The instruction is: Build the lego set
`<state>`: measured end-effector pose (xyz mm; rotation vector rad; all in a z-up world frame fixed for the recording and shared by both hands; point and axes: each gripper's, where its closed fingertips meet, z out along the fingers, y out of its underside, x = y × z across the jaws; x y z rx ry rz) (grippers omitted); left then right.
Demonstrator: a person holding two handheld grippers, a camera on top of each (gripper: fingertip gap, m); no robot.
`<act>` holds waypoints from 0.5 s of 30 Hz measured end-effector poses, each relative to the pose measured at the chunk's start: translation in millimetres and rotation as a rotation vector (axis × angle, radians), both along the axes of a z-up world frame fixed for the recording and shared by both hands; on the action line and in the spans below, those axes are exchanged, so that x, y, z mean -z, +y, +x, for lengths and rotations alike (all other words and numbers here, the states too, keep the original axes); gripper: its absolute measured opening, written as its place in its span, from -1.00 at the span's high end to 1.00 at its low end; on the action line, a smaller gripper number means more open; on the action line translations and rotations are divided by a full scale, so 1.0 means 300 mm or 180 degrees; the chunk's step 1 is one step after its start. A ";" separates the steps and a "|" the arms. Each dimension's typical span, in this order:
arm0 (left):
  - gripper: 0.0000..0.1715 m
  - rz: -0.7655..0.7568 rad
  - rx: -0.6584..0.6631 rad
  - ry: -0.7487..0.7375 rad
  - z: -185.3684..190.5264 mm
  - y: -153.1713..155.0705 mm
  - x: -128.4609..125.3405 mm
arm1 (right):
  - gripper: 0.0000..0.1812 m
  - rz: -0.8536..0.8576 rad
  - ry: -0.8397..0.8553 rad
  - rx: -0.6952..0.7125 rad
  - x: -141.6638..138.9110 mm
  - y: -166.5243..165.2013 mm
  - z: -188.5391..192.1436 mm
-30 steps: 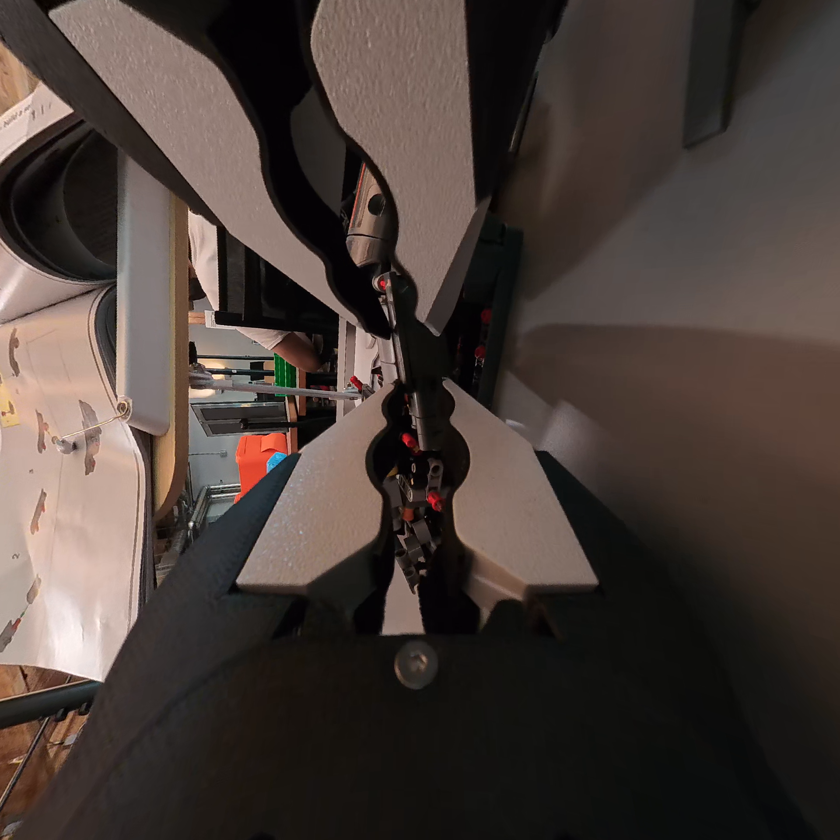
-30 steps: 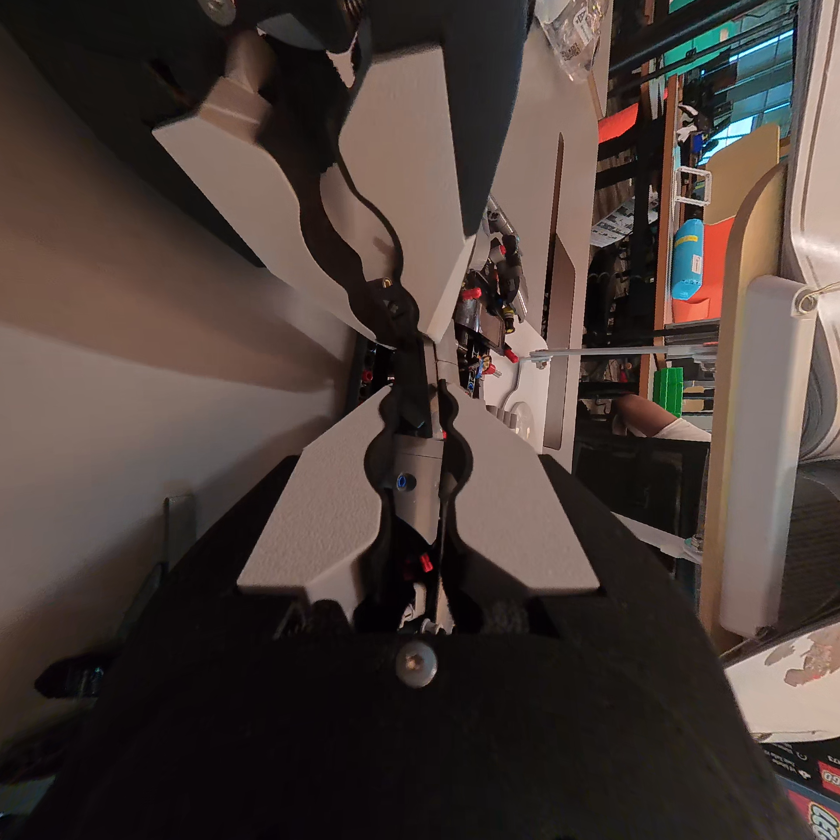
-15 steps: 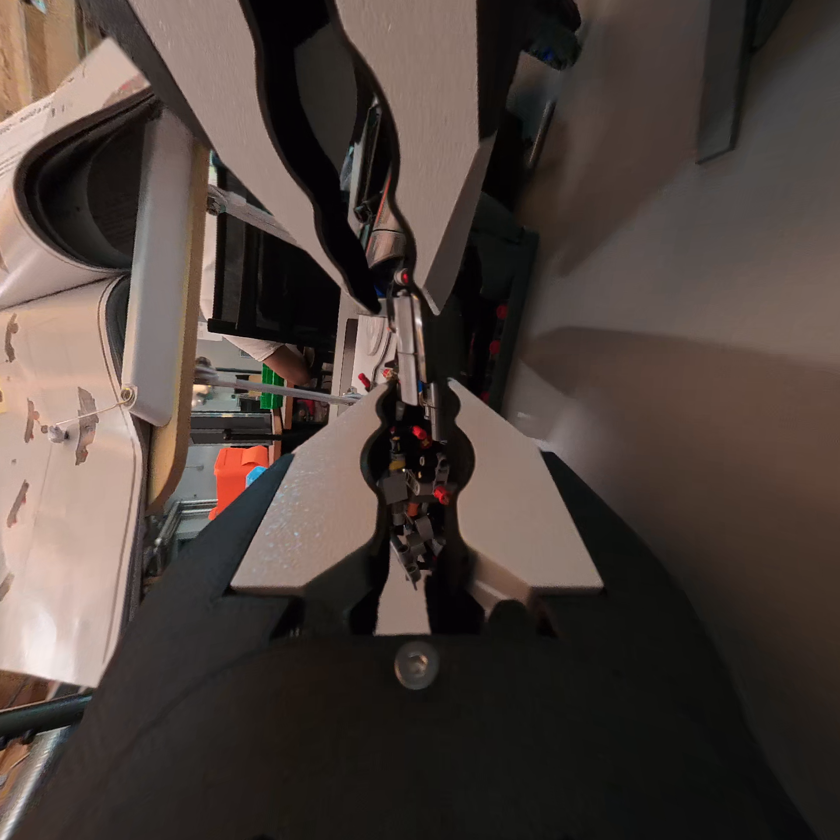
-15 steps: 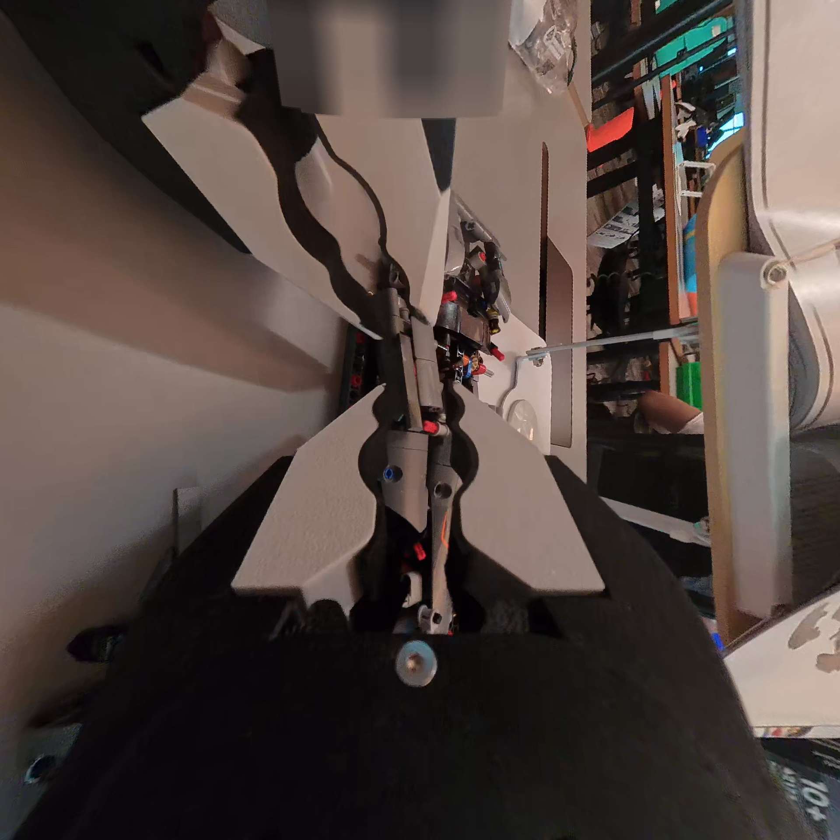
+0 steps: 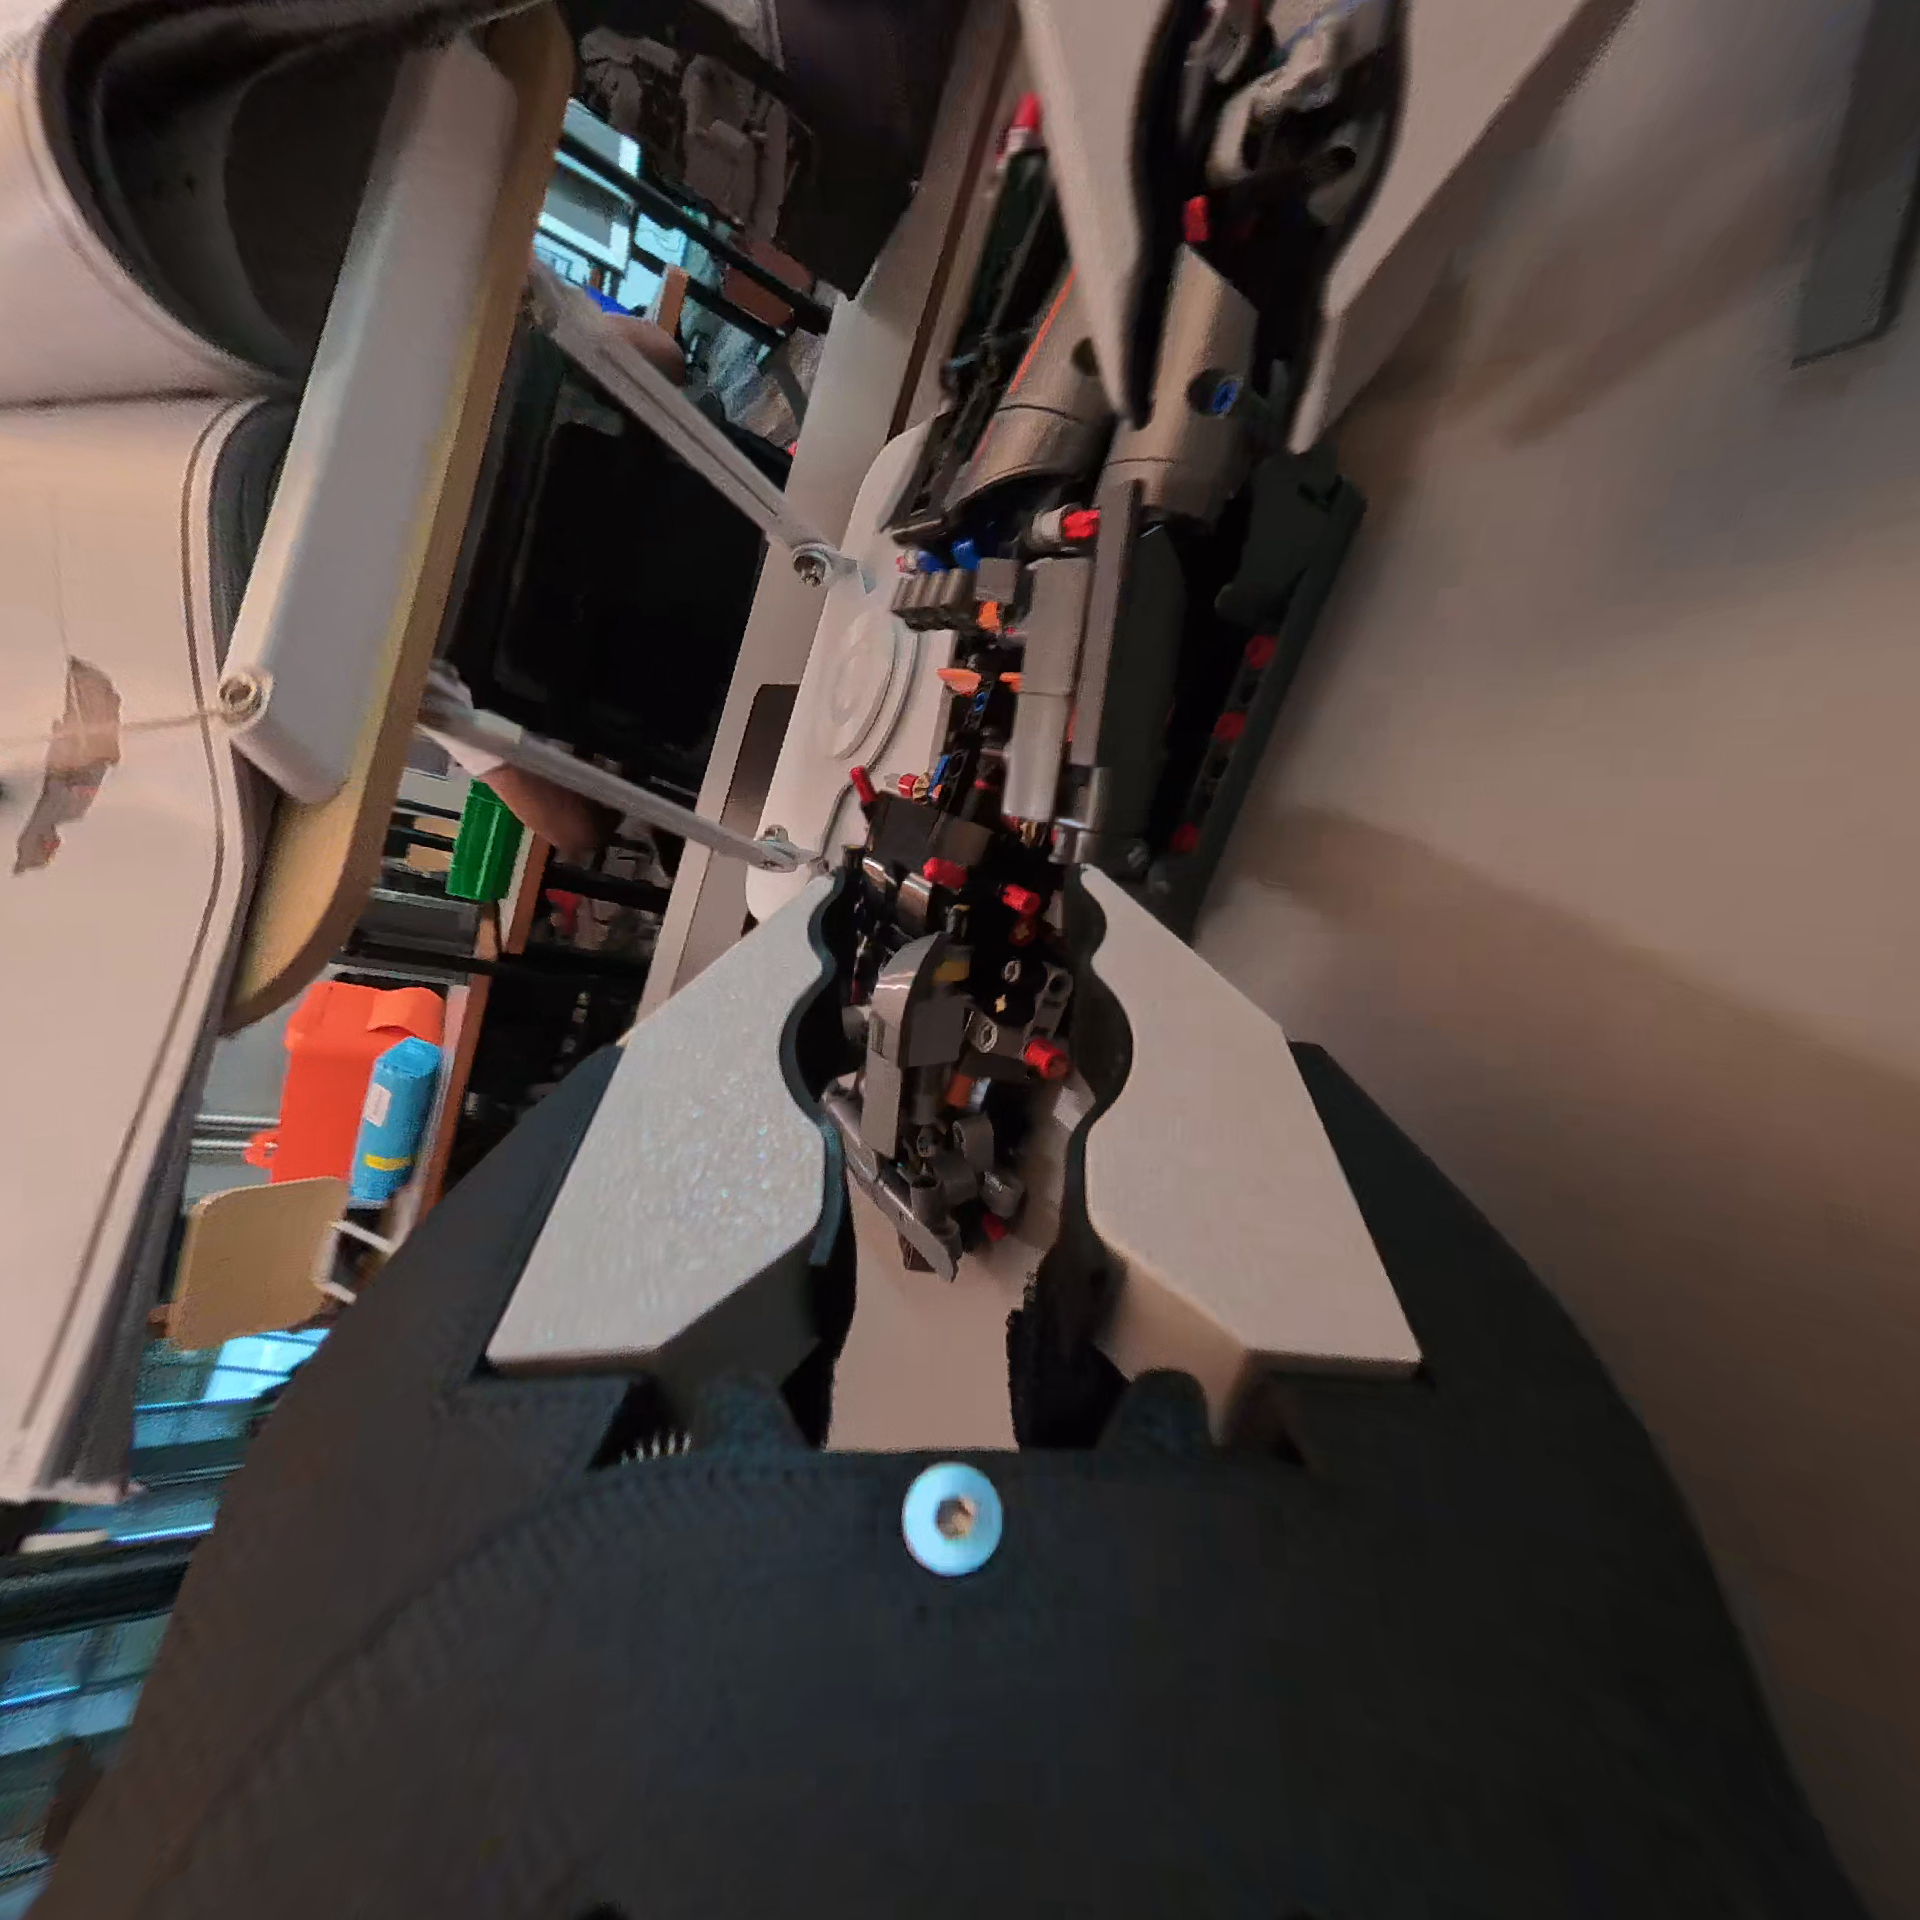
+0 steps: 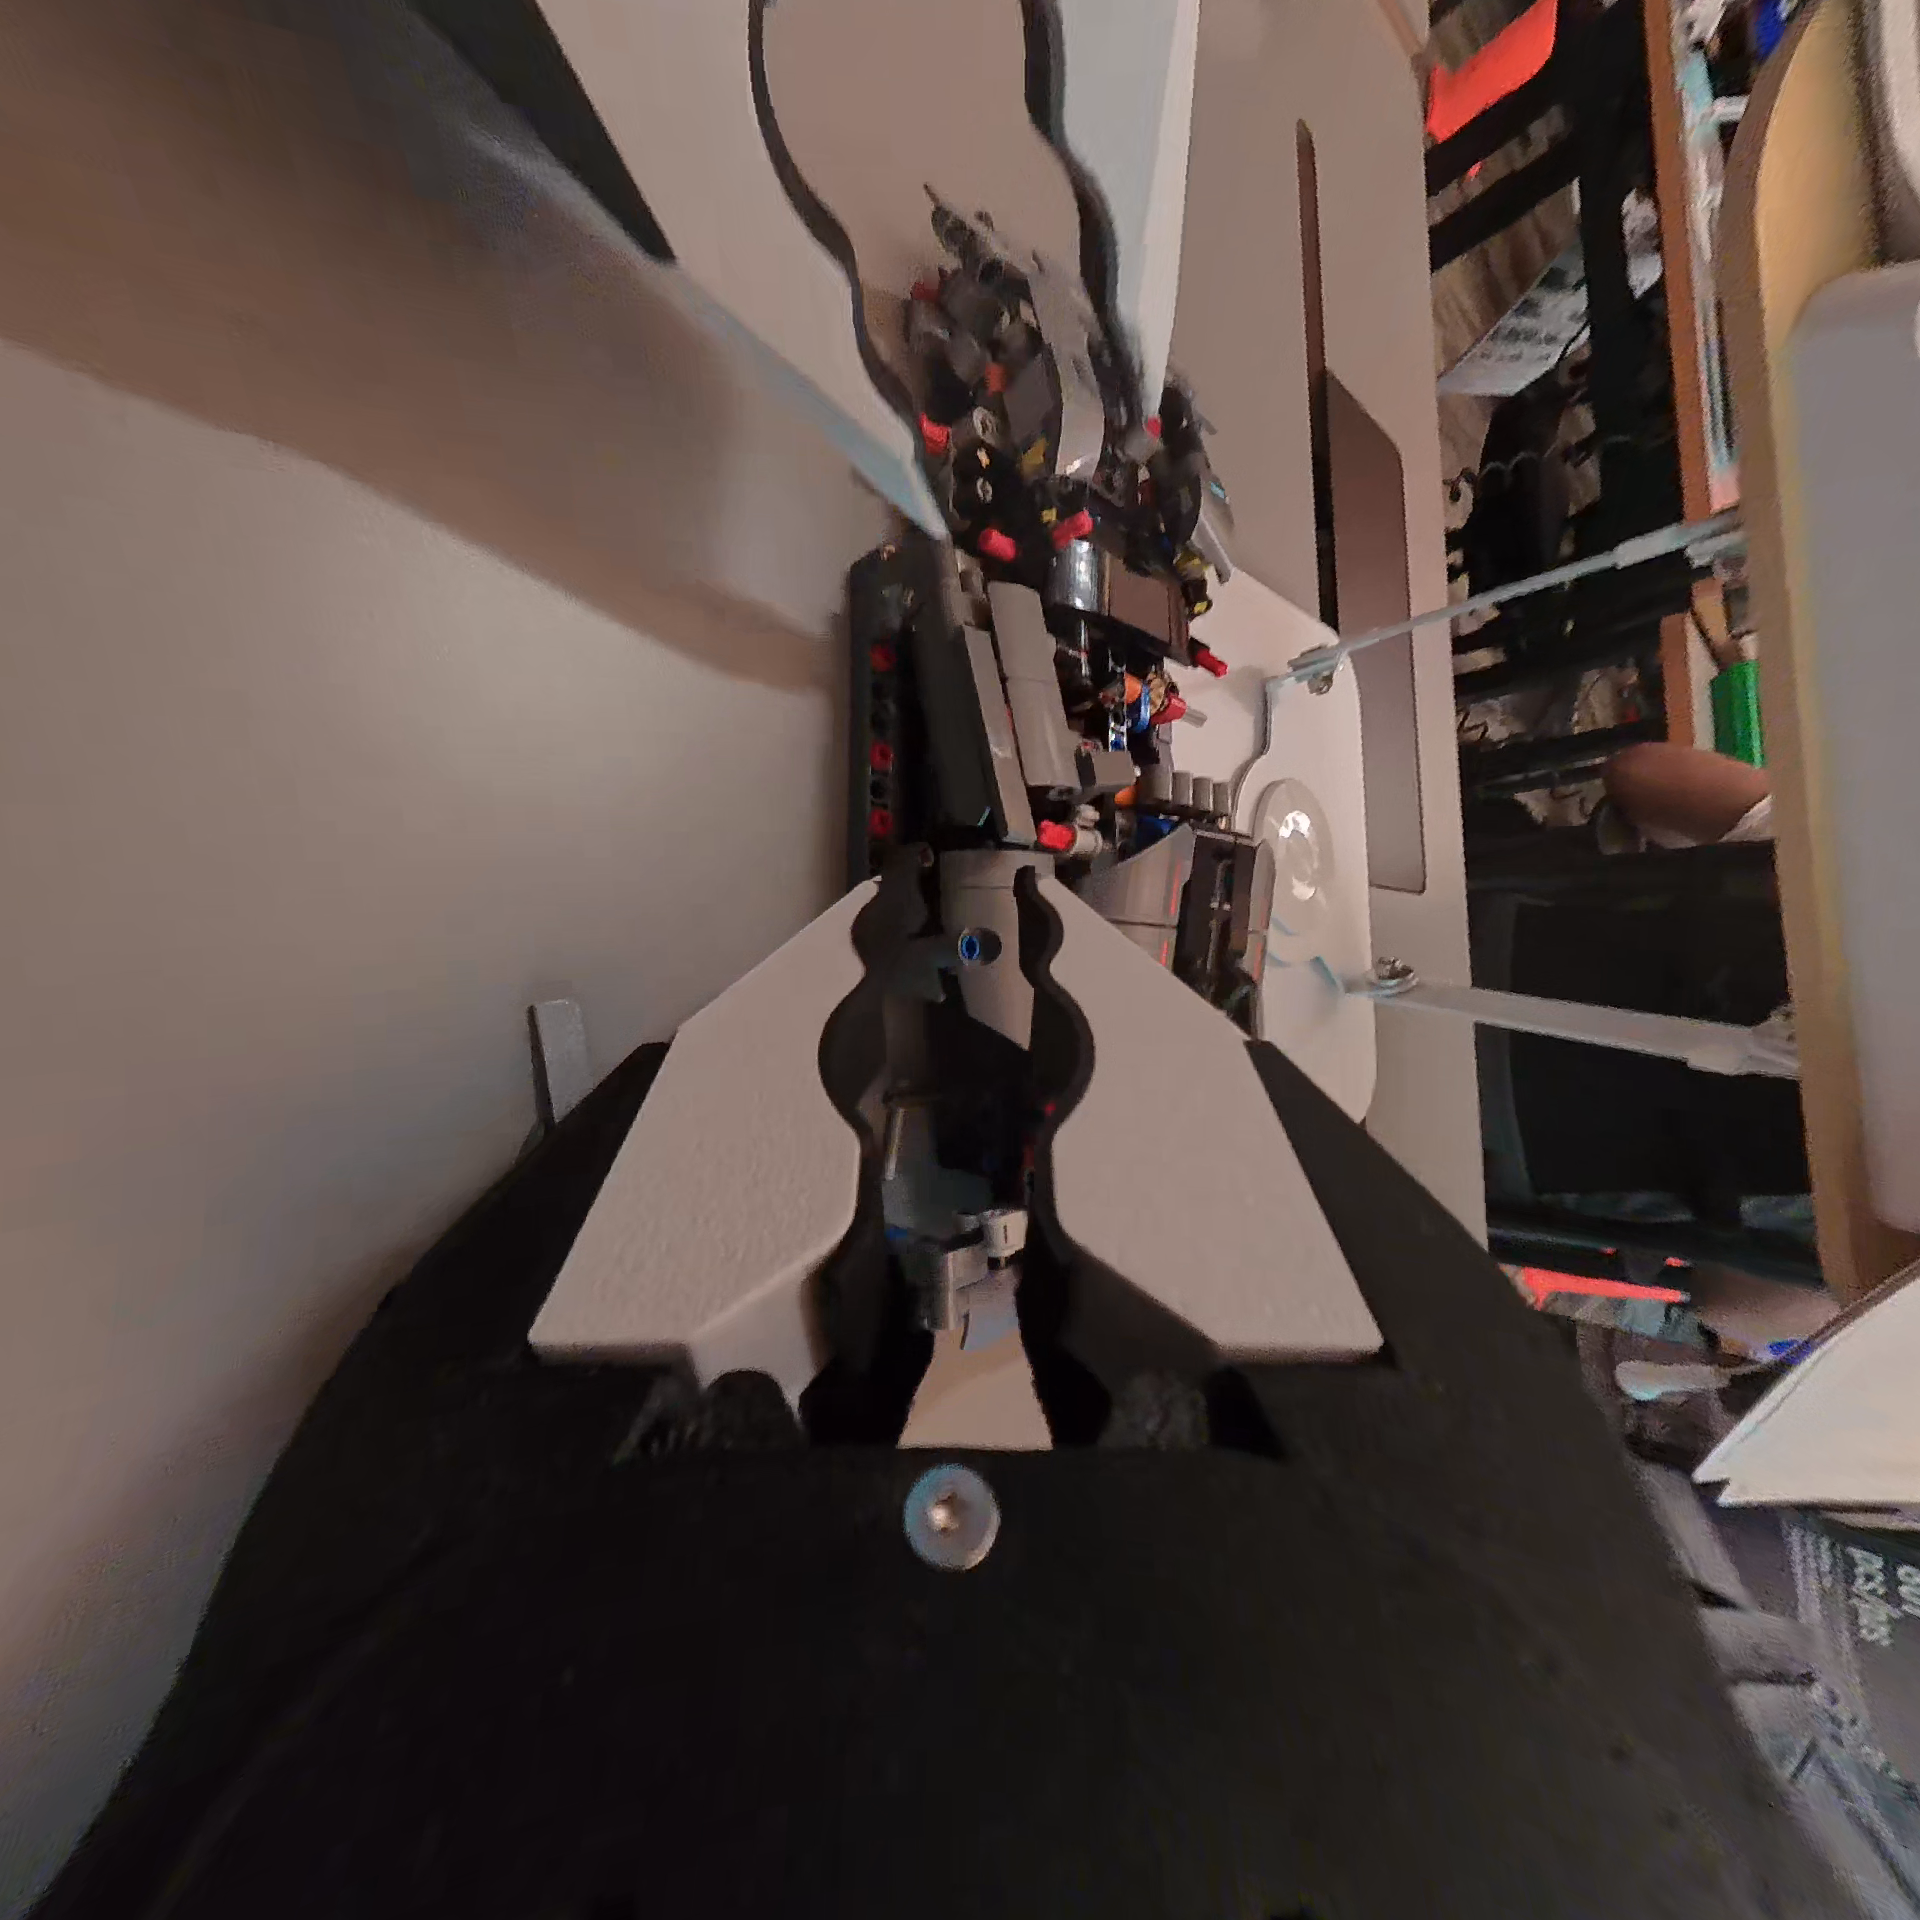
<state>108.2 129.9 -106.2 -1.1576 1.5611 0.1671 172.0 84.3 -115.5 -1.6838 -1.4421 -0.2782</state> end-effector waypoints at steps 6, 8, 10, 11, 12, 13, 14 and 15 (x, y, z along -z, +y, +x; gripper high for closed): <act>0.59 -0.0086 0.0249 0.0162 0.026 -0.053 0.037 | 0.73 -0.0038 0.0289 0.0072 -0.023 0.003 -0.035; 0.58 -0.0056 0.0259 0.0198 0.048 -0.064 0.046 | 0.70 0.0112 0.0149 0.0078 -0.025 0.016 -0.043; 0.57 -0.0072 0.0231 0.0237 0.056 -0.058 0.060 | 0.68 0.0256 -0.0119 0.0054 -0.010 0.027 -0.045; 0.59 -0.0070 0.0149 0.0235 0.048 -0.041 0.061 | 0.69 0.0370 -0.0260 0.0034 -0.007 0.033 -0.050; 0.60 -0.0103 0.0084 0.0220 0.040 -0.027 0.061 | 0.70 0.0493 -0.0427 0.0007 -0.003 0.036 -0.056; 0.70 -0.0146 0.0077 0.0193 0.033 -0.020 0.061 | 0.71 0.0592 -0.0589 -0.0021 0.005 0.038 -0.067; 0.75 -0.0195 0.0094 0.0184 0.028 -0.018 0.064 | 0.70 0.0663 -0.0714 -0.0051 0.017 0.039 -0.080; 0.79 -0.0266 0.0111 0.0195 0.026 -0.020 0.072 | 0.70 0.0712 -0.0812 -0.0080 0.029 0.038 -0.093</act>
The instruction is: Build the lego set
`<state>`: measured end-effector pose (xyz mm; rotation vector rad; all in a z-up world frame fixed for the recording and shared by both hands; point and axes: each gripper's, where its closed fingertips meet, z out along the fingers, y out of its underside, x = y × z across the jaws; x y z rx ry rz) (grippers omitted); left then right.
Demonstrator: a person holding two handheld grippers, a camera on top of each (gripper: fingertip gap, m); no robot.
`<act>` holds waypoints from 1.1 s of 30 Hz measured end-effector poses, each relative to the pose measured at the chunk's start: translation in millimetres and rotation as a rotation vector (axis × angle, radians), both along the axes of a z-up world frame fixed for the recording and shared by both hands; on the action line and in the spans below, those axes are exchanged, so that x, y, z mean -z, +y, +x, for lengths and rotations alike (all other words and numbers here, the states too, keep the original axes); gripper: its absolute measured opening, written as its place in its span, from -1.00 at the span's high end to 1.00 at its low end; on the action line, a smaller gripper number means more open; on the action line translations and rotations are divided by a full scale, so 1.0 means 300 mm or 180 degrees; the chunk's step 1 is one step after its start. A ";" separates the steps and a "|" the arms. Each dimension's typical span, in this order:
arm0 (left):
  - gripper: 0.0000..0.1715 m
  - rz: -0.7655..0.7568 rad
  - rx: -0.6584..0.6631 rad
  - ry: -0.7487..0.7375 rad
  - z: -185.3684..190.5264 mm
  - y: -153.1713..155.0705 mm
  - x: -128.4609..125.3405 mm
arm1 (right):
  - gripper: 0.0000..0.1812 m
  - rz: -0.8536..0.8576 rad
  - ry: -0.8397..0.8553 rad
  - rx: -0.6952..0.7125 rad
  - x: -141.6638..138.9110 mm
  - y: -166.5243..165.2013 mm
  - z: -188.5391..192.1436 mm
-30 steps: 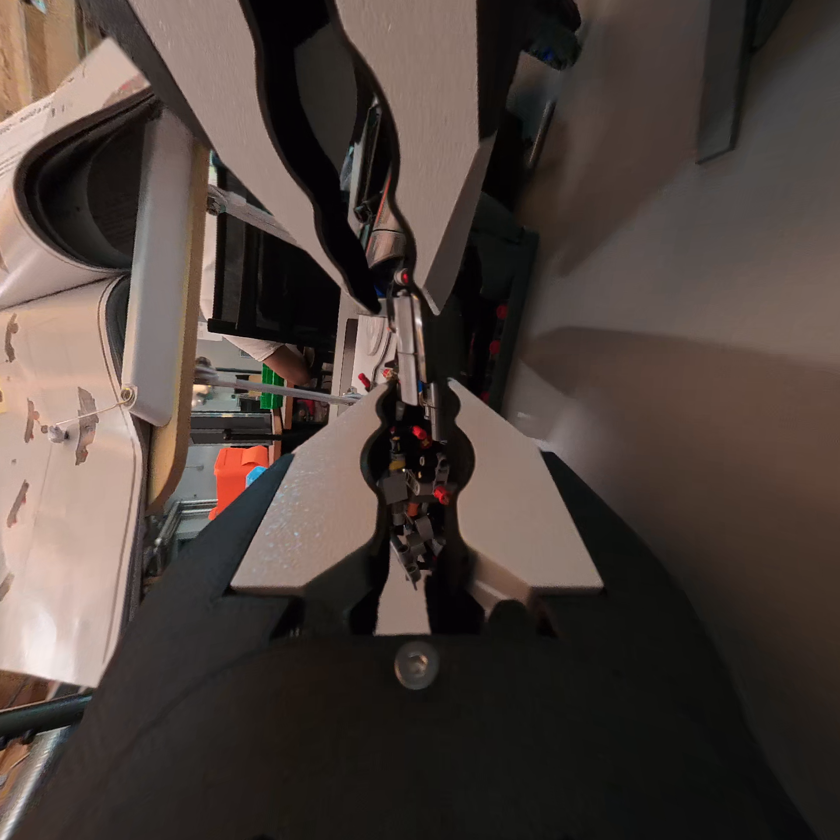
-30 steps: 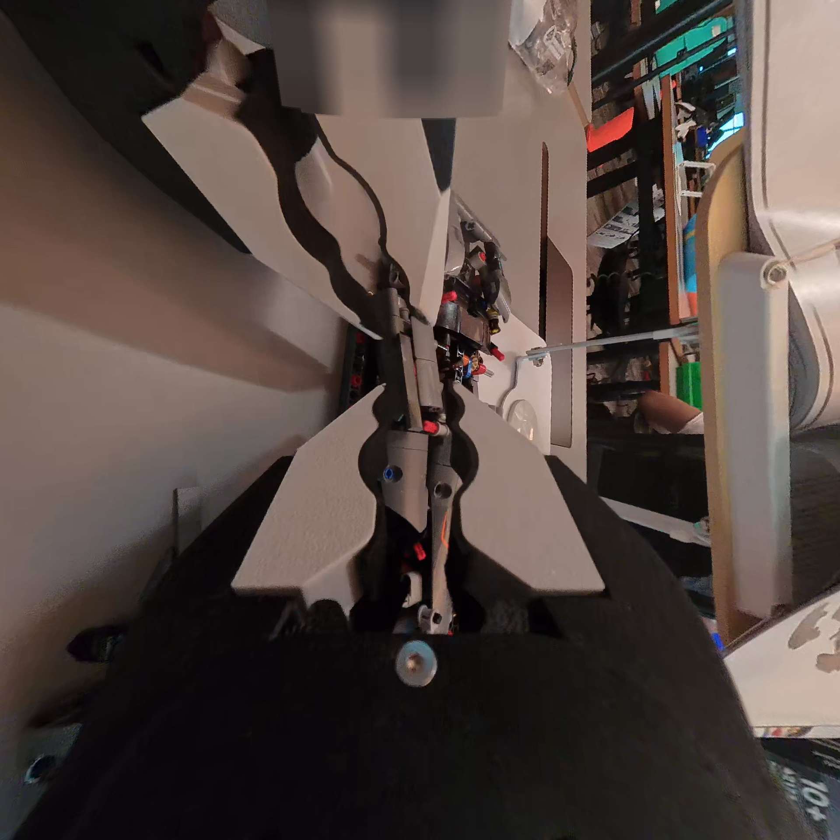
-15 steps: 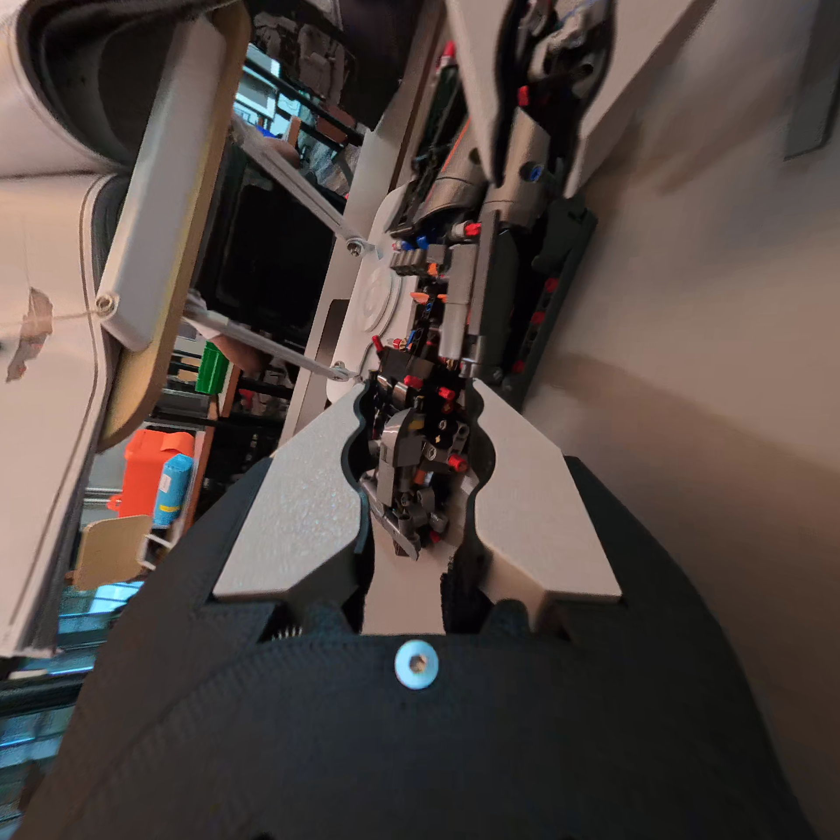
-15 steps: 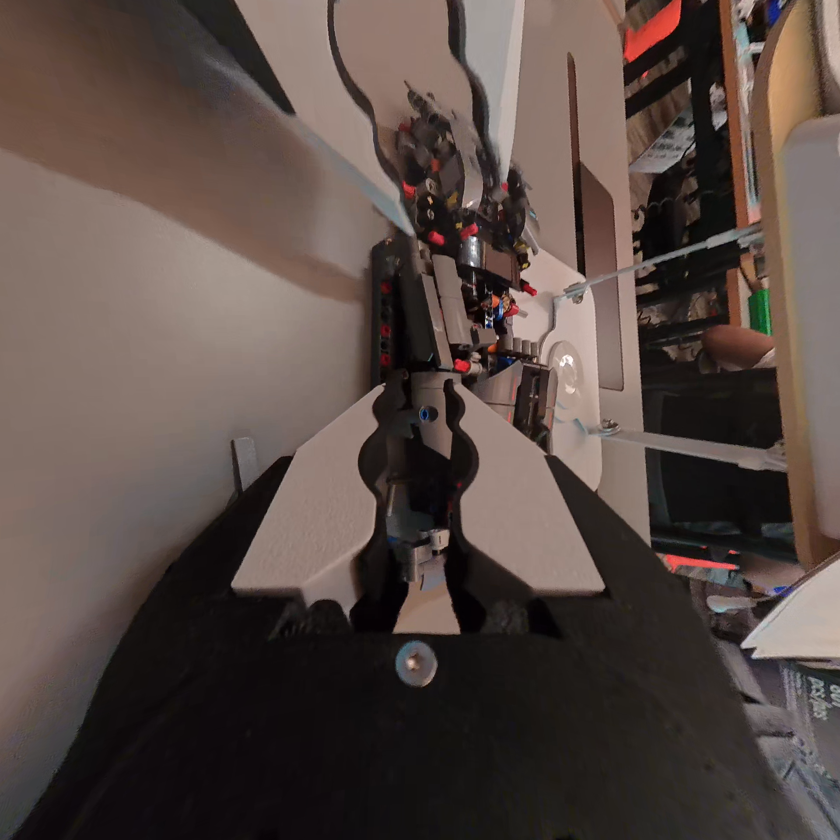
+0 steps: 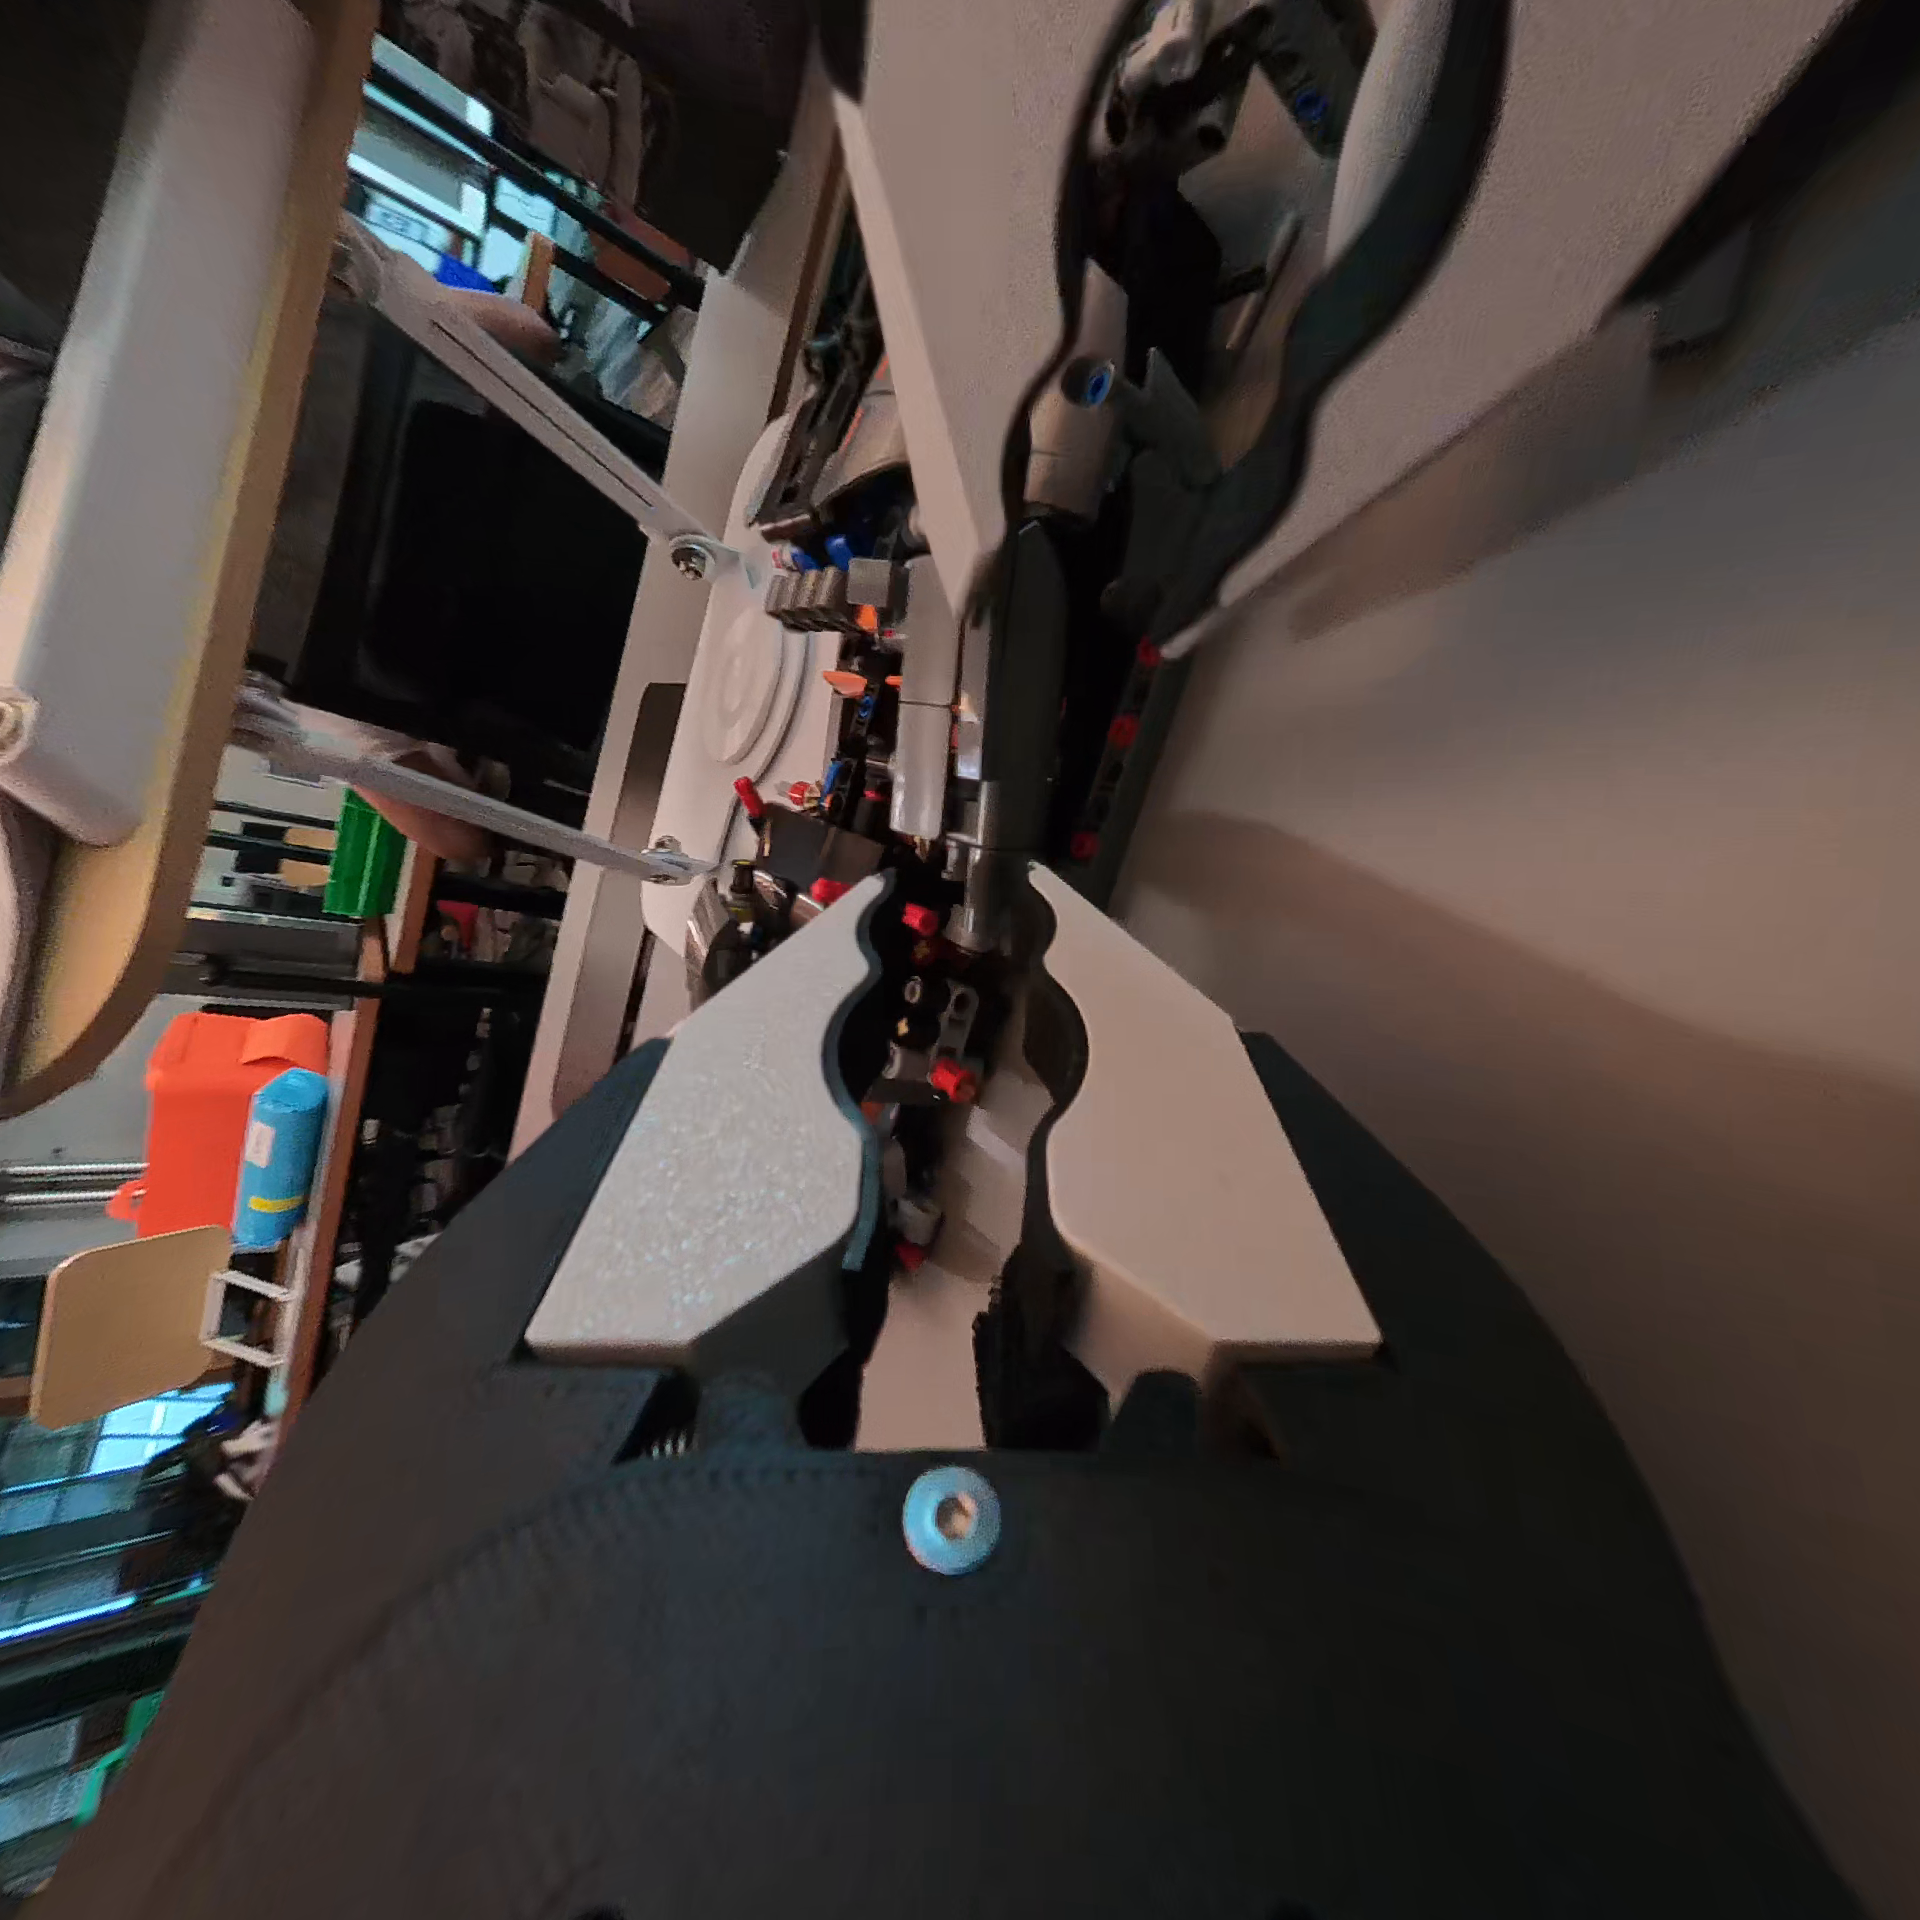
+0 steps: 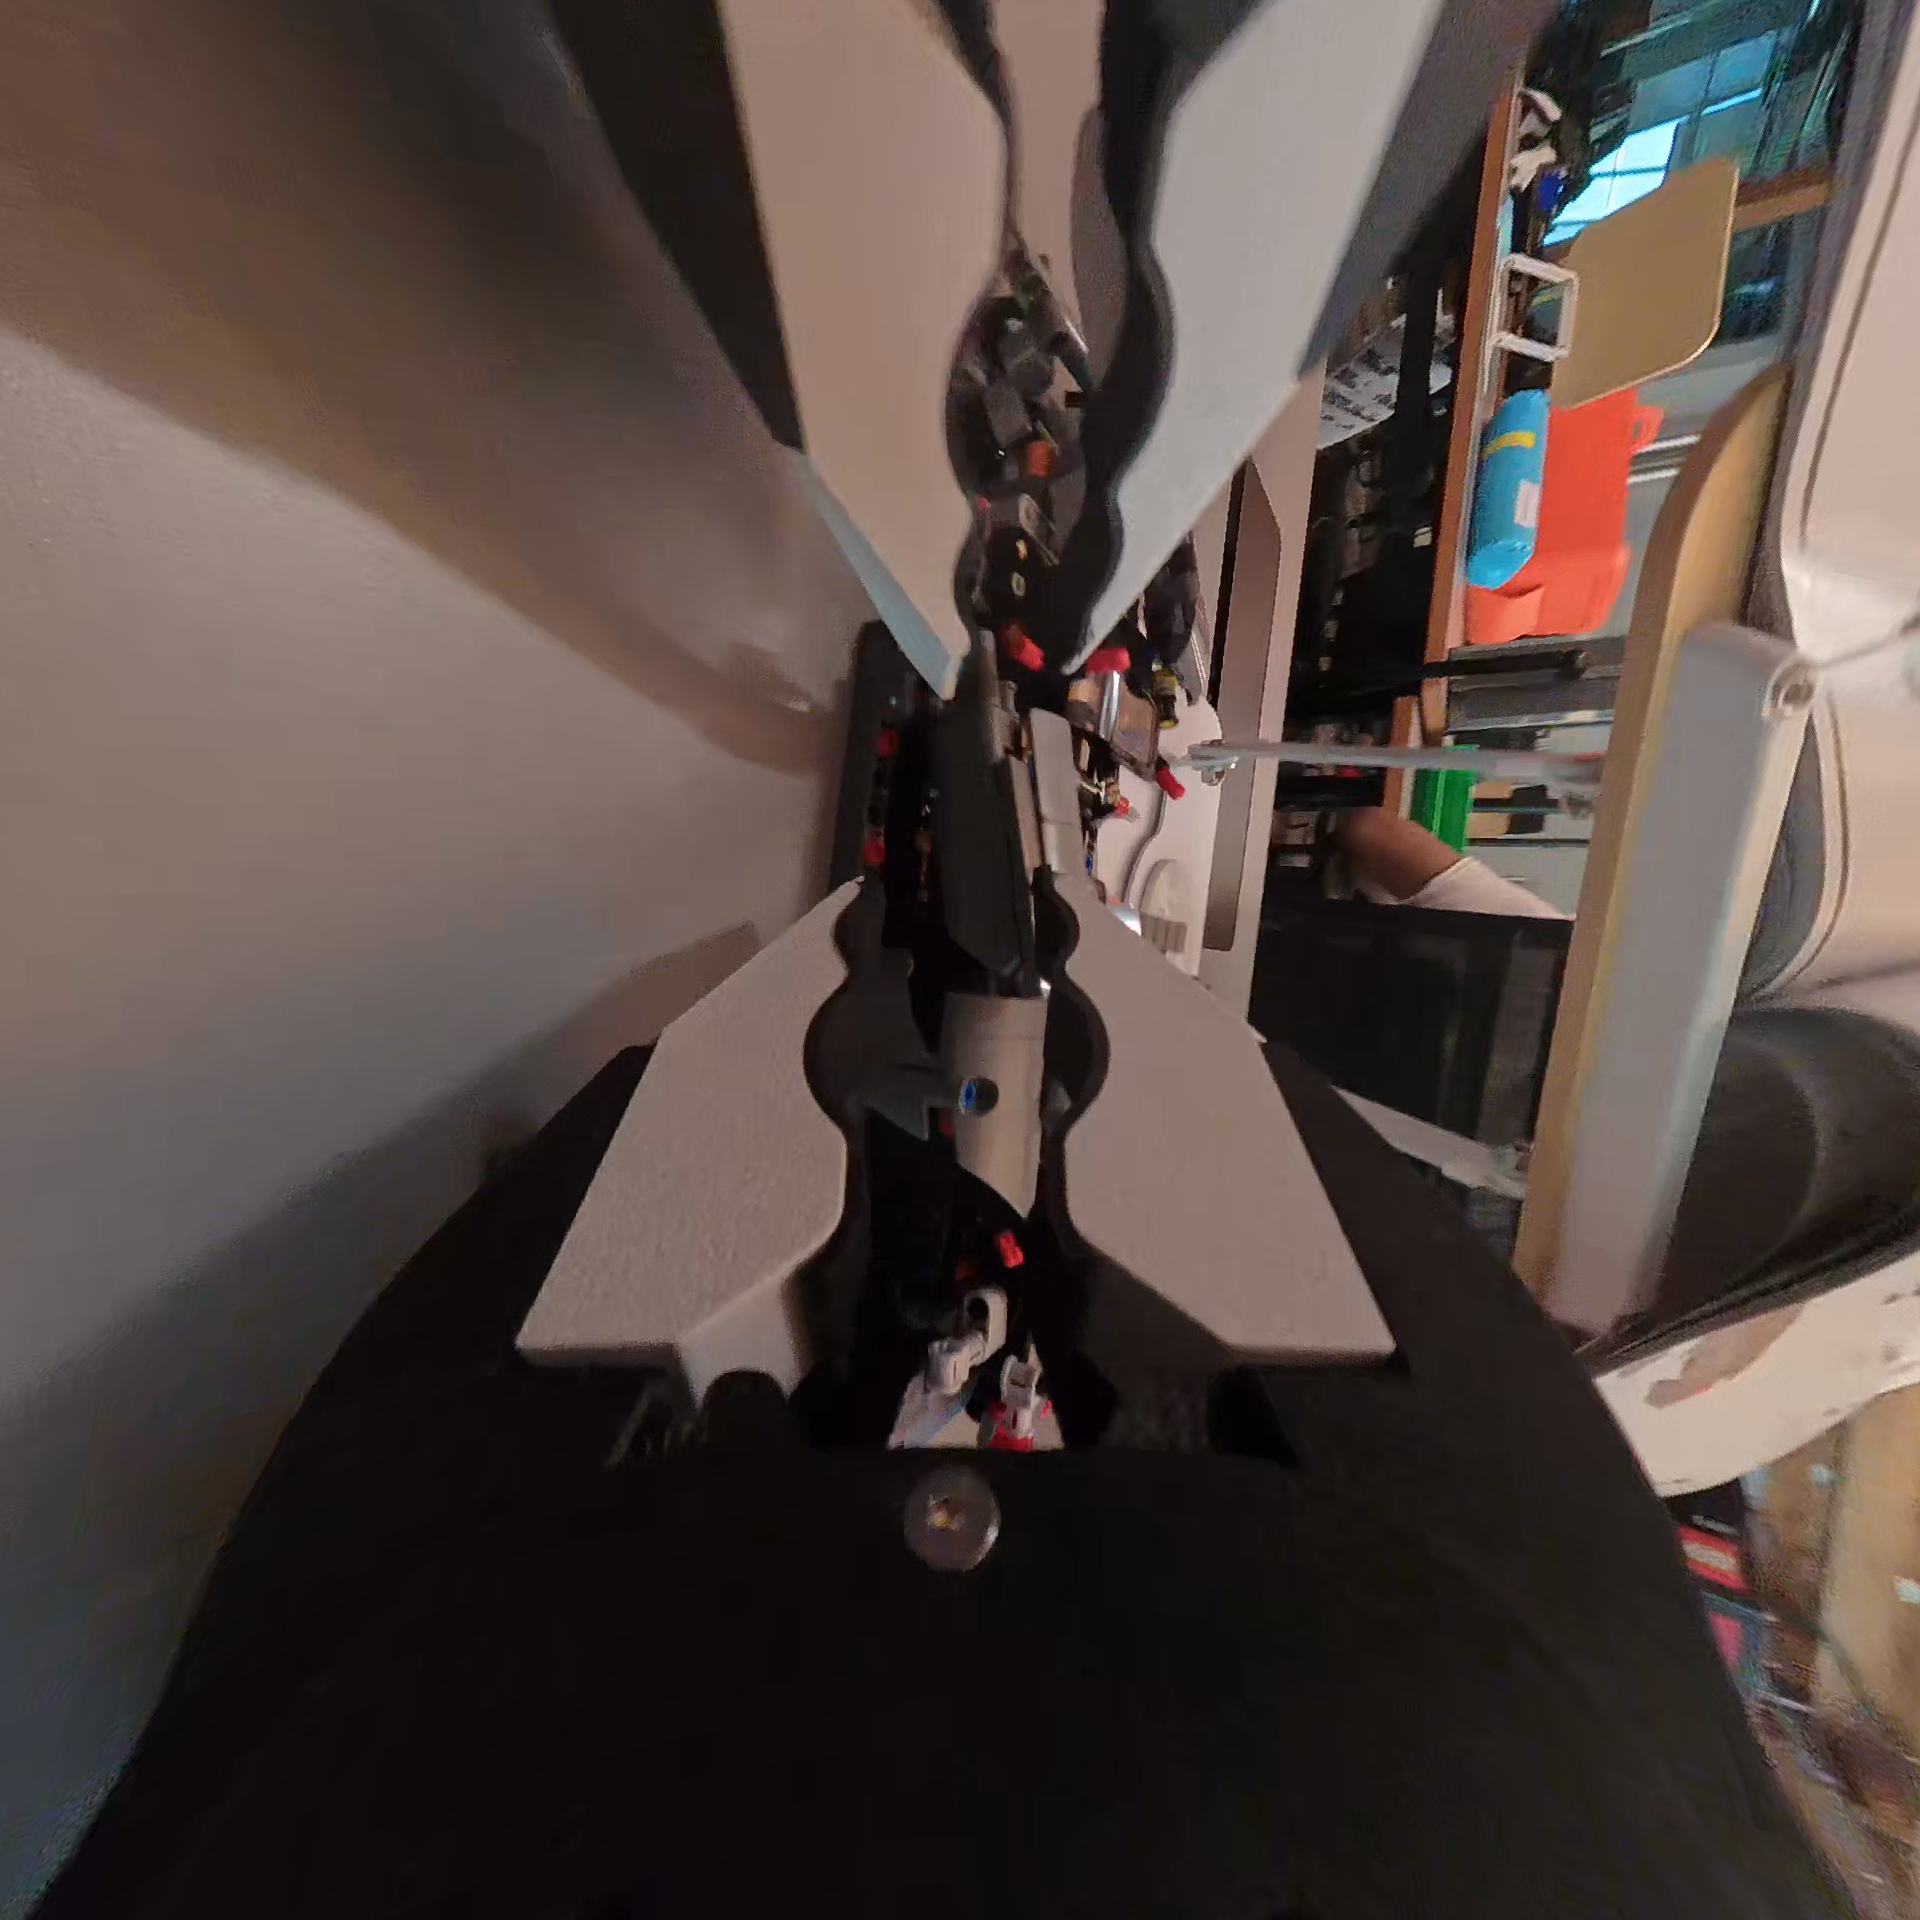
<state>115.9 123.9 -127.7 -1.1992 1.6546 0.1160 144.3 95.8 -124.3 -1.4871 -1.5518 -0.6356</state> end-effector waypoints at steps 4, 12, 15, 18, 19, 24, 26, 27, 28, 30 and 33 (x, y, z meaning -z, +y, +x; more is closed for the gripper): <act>0.87 -0.0086 0.0072 0.0051 0.002 -0.010 0.019 | 0.67 0.0245 -0.0153 0.0027 0.017 0.024 -0.015; 0.90 -0.0554 0.0135 -0.0140 -0.005 -0.007 0.025 | 0.70 0.0533 -0.0355 0.0005 0.017 0.050 -0.029; 0.90 -0.0831 0.0161 -0.0289 -0.004 -0.008 0.023 | 0.71 0.0607 -0.0451 -0.0044 0.016 0.053 -0.028; 0.91 -0.0983 0.0198 -0.0353 -0.004 -0.008 0.025 | 0.75 0.0593 -0.0512 -0.0105 0.013 0.053 -0.029; 0.91 -0.1059 0.0204 -0.0387 -0.004 -0.009 0.025 | 0.75 0.0600 -0.0539 -0.0135 0.012 0.053 -0.030; 0.91 -0.1355 0.0247 -0.0503 -0.004 -0.010 0.028 | 0.70 0.0652 -0.0685 -0.0273 0.016 0.055 -0.040; 0.91 -0.1374 0.0252 -0.0512 -0.003 -0.011 0.028 | 0.68 0.0680 -0.0737 -0.0305 0.012 0.062 -0.038; 0.91 -0.1401 0.0257 -0.0525 -0.002 -0.011 0.028 | 0.67 0.0703 -0.0770 -0.0309 0.011 0.068 -0.037; 0.91 -0.1448 0.0264 -0.0547 -0.002 -0.011 0.028 | 0.67 0.0720 -0.0802 -0.0321 0.009 0.073 -0.038; 0.91 -0.1552 0.0281 -0.0588 -0.002 -0.012 0.028 | 0.67 0.0729 -0.0862 -0.0357 0.011 0.082 -0.041; 0.91 -0.1587 0.0288 -0.0583 -0.002 -0.012 0.028 | 0.67 0.0711 -0.0945 -0.0430 0.016 0.087 -0.046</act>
